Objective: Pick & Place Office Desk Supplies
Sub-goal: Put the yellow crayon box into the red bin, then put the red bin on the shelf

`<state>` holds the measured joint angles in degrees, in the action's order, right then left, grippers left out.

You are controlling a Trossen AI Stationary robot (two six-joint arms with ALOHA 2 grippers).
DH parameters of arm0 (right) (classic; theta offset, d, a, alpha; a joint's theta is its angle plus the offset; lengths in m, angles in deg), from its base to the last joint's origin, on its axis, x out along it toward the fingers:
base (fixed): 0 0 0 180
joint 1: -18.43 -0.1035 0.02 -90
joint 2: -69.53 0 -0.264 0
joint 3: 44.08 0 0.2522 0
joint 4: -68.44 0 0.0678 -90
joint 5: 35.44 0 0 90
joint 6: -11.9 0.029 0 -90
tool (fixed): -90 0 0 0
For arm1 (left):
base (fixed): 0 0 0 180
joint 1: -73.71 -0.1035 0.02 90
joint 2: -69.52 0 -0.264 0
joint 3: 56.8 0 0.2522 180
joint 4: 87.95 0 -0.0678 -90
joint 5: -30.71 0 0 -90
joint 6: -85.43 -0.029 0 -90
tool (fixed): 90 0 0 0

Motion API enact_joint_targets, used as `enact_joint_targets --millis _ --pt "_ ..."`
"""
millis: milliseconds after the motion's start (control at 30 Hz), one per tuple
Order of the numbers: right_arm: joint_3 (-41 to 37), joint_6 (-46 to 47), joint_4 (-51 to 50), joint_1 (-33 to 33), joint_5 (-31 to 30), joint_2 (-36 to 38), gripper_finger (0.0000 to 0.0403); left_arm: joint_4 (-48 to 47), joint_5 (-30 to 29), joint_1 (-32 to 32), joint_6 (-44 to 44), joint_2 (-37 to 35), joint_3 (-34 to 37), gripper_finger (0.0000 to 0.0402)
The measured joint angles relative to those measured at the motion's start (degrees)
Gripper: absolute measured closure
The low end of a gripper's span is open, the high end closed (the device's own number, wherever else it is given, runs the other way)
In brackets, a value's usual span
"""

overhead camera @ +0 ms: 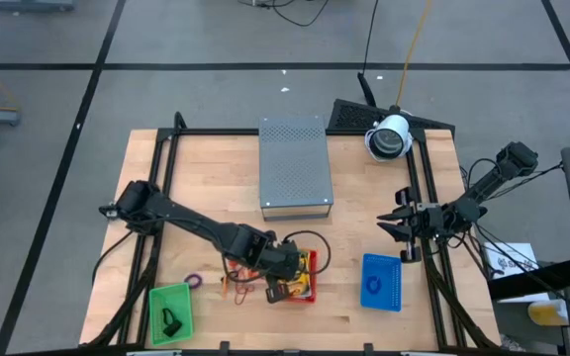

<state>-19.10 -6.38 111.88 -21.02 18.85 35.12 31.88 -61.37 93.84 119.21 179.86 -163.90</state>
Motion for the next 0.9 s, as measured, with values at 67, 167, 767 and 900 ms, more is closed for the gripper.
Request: enact_joint_targets --millis 67,167,767,900 --pt "0.0 0.0 0.0 0.0 0.0 0.0 0.0353 -0.1 0.0 -0.2 -1.0 0.0 0.0 0.0382" --pt "0.0 -0.2 0.0 0.0 0.0 0.0 0.0353 0.0 -0.3 -0.6 -2.9 0.0 0.0 0.0380" --pt "0.0 -0.4 -0.1 0.0 0.0 0.0 0.0353 4.0 -1.5 -3.7 -5.9 0.1 0.0 0.0233" --pt "0.0 -0.4 -0.4 0.0 0.0 0.0 0.0353 6.6 -0.9 -3.9 -5.7 0.1 0.0 0.0213"
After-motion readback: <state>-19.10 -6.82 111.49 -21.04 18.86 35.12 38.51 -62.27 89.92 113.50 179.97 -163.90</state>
